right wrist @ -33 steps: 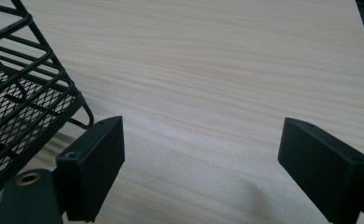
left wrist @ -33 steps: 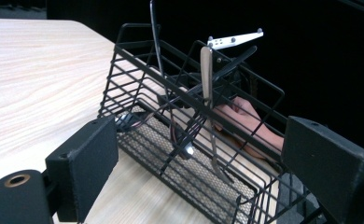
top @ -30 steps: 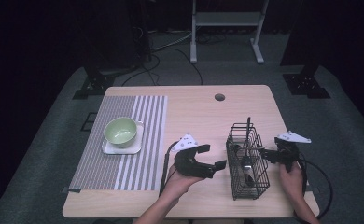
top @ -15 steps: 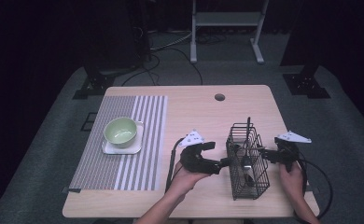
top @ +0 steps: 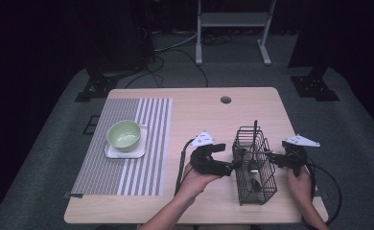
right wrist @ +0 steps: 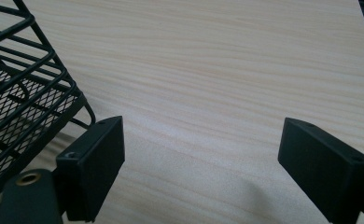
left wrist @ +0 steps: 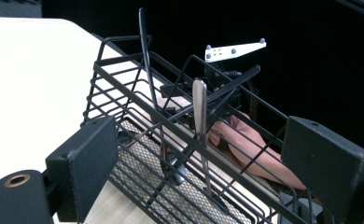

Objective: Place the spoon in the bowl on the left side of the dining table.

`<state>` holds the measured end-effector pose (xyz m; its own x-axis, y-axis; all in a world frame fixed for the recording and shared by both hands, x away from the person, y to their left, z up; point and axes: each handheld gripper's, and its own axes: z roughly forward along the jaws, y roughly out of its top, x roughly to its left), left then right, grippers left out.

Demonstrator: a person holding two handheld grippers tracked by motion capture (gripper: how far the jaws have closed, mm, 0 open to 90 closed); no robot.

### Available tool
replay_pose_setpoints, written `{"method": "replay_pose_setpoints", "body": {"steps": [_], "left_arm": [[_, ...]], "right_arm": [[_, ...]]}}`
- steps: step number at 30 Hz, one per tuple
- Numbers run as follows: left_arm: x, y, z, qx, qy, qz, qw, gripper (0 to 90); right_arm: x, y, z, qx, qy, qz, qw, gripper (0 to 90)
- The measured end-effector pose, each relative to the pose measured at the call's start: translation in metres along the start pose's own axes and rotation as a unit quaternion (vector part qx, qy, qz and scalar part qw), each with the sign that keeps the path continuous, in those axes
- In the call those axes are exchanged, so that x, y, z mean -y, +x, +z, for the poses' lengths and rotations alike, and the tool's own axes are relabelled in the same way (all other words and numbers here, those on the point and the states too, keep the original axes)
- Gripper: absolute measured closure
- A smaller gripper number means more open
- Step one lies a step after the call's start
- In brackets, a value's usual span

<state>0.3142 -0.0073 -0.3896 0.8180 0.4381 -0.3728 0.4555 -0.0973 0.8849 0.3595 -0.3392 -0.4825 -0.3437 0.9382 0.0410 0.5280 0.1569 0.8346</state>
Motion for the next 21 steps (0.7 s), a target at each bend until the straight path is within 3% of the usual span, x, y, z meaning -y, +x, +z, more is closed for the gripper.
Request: {"method": "replay_pose_setpoints", "body": {"steps": [21], "left_arm": [[-0.009, -0.0013, 0.0109, 0.006, 0.004, -0.008, 0.9999, 12.8]], "right_arm": [[0.0, -0.0002, -0.0001, -0.002, 0.0, 0.001, 1.0, 13.6]]}}
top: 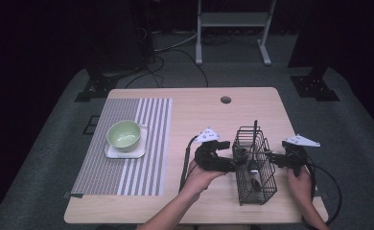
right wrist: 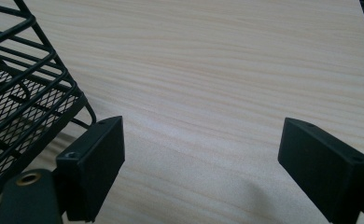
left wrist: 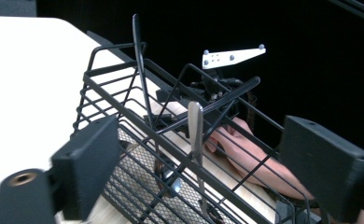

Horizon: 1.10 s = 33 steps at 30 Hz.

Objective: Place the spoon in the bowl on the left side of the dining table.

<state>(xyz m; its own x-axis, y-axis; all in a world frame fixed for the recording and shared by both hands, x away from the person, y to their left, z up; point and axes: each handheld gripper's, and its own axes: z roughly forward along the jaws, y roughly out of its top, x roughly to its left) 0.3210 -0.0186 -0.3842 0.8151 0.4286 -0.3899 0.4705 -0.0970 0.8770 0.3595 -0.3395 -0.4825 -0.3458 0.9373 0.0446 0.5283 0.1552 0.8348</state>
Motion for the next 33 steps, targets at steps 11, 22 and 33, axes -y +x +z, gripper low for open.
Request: {"method": "replay_pose_setpoints", "body": {"steps": [11, 22, 33], "left_arm": [[-0.0028, -0.0015, 0.004, 0.001, 0.001, 0.009, 1.0, 20.3], [-0.0051, 0.0002, 0.0044, -0.004, -0.001, 0.008, 1.0, 39.4], [-0.0021, 0.0033, 0.0056, -0.003, 0.004, 0.006, 1.0, 61.3]], "right_arm": [[0.0001, -0.0002, -0.0001, -0.001, -0.001, 0.0, 1.0, 13.6], [0.0001, -0.0001, -0.0001, -0.001, -0.001, 0.0, 1.0, 13.6], [0.0, -0.0001, -0.0001, -0.002, -0.001, -0.001, 1.0, 13.6]]}}
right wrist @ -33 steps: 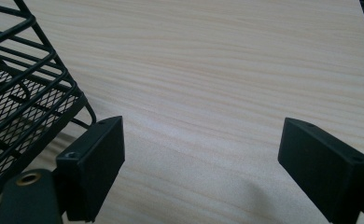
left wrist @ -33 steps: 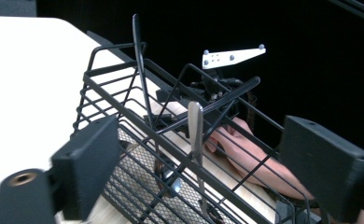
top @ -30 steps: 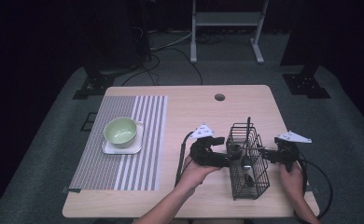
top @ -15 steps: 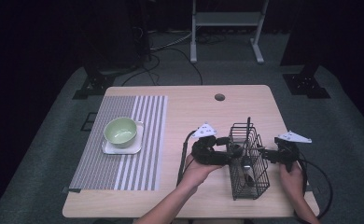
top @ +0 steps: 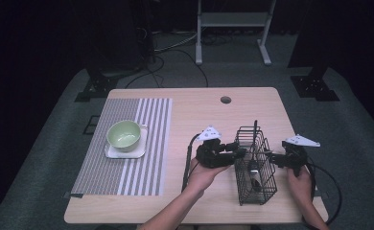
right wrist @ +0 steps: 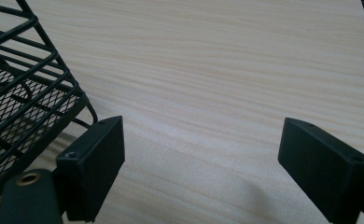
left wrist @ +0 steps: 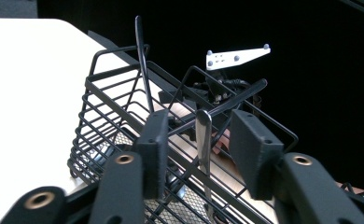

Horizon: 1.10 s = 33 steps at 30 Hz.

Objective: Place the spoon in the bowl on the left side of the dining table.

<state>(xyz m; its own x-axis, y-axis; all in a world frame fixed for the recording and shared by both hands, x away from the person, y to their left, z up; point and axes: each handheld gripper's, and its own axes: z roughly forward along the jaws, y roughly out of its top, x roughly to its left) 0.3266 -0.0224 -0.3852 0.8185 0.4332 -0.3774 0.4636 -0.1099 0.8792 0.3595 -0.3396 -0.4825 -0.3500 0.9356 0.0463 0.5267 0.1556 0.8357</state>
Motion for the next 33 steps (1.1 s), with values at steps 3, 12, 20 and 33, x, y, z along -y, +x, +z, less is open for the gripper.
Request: {"method": "replay_pose_setpoints", "body": {"steps": [3, 12, 20, 33], "left_arm": [[0.0, -0.001, 0.0, 0.002, -0.006, 0.004, 1.0, 67.9], [-0.002, -0.006, -0.003, 0.011, -0.019, 0.019, 0.9996, 86.9], [-0.004, -0.01, -0.004, 0.025, -0.032, 0.018, 0.999, 89.3], [-0.013, -0.018, -0.011, 0.021, -0.047, 0.03, 0.9982, 89.3]], "right_arm": [[0.0, 0.0, 0.0, 0.0, 0.0, 0.0, 1.0, 13.6], [0.0, 0.0, 0.0, 0.0, -0.001, 0.001, 1.0, 13.6], [0.0, -0.001, 0.0, 0.0, -0.001, 0.001, 1.0, 13.6], [0.0, -0.001, 0.0, -0.001, -0.003, 0.003, 1.0, 13.6]]}}
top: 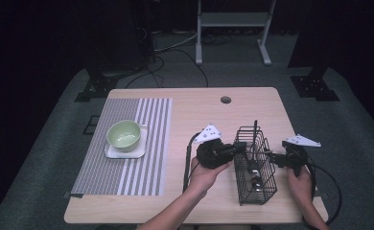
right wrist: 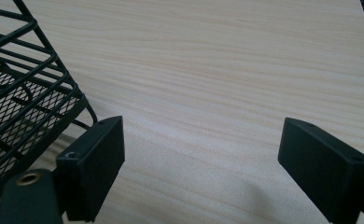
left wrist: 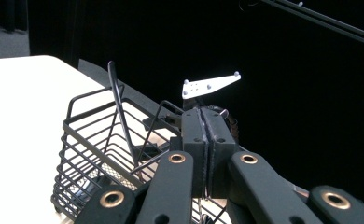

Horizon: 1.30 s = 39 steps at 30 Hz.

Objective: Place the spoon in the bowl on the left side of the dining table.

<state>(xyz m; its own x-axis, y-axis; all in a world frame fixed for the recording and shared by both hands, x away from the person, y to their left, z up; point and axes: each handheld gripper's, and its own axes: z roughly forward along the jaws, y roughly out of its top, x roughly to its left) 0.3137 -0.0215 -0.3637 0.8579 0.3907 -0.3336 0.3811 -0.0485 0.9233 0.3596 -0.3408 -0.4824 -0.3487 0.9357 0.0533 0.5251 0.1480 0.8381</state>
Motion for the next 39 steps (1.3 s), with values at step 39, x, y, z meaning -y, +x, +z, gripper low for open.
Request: {"method": "replay_pose_setpoints", "body": {"steps": [39], "left_arm": [[-0.029, -0.013, -0.021, 0.02, -0.02, 0.0, 0.9996, 89.3]], "right_arm": [[0.0, 0.0, 0.0, 0.0, 0.0, 0.003, 1.0, 13.6]]}}
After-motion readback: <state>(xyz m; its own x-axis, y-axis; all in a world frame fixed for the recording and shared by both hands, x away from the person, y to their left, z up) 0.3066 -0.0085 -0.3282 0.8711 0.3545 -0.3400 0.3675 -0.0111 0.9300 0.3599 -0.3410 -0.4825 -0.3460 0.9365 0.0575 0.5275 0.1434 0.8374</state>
